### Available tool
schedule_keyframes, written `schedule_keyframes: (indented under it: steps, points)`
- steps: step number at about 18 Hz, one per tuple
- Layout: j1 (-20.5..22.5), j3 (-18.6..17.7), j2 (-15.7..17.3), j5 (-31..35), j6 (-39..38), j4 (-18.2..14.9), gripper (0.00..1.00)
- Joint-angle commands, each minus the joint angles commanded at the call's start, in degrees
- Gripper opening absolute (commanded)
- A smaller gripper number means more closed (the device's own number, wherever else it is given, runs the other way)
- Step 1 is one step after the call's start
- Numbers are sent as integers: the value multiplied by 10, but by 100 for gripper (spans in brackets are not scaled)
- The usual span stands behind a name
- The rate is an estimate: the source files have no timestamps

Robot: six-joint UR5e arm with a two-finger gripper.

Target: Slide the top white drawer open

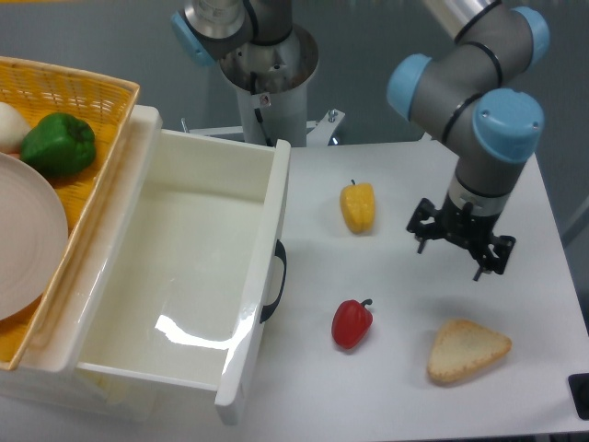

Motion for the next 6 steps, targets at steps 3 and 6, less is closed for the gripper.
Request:
schedule_keyframes:
  steps: [3,6]
  points:
    - [11,22,-25,9,32,-1,100]
    - [16,41,-45,9,32,0,100]
